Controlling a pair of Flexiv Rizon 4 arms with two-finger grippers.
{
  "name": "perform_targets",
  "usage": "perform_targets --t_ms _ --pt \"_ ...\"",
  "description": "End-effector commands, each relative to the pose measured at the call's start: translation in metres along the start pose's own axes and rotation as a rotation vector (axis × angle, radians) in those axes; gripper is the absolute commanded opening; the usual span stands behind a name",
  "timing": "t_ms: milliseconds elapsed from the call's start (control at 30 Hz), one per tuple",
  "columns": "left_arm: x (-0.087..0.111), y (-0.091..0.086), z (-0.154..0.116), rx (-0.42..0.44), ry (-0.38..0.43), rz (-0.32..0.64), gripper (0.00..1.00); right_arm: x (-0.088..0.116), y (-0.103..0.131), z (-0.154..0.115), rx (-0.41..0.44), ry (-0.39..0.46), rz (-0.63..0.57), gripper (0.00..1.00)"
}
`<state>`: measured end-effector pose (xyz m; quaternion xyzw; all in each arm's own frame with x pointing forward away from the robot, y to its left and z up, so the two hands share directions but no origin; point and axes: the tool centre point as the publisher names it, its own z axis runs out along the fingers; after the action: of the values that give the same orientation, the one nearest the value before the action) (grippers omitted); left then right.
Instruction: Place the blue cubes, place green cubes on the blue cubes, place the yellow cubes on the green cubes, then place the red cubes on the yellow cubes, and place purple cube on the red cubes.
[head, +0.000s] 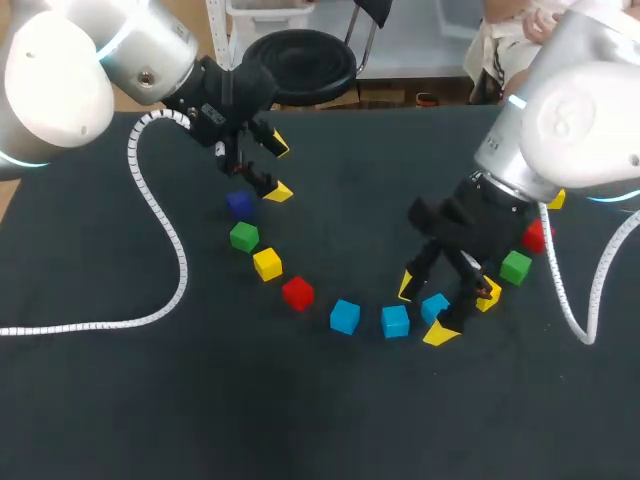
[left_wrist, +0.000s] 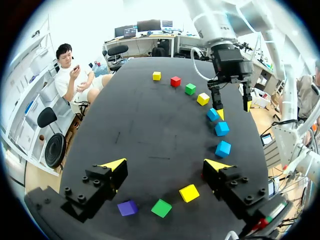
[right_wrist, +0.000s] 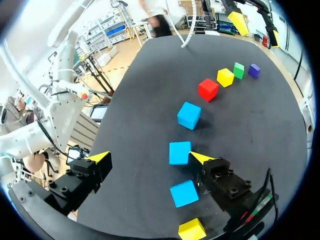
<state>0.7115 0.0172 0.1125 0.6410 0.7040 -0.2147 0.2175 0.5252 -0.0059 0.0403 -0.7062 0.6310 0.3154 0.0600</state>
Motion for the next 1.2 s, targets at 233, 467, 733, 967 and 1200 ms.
perform_targets --t_ms 233,467,733,967,1200 --pt "-0.001 0.002 0.000 0.003 0.004 -0.001 1.00 0.000 -0.003 0.000 -0.016 -0.002 -0.001 1.00" --pt "-0.001 0.002 0.000 0.003 0.004 -0.001 1.00 0.000 -0.003 0.000 -0.016 -0.002 -0.001 1.00" --pt "-0.001 0.002 0.000 0.003 0.004 -0.001 1.00 0.001 0.012 -0.016 0.043 0.065 -0.047 1.00" --pt "-0.001 0.002 0.000 0.003 0.004 -0.001 1.00 -0.002 0.013 -0.007 0.092 0.087 -0.047 1.00" --pt "-0.001 0.002 0.000 0.003 0.004 -0.001 1.00 0.009 0.010 -0.002 0.140 0.055 -0.051 1.00"
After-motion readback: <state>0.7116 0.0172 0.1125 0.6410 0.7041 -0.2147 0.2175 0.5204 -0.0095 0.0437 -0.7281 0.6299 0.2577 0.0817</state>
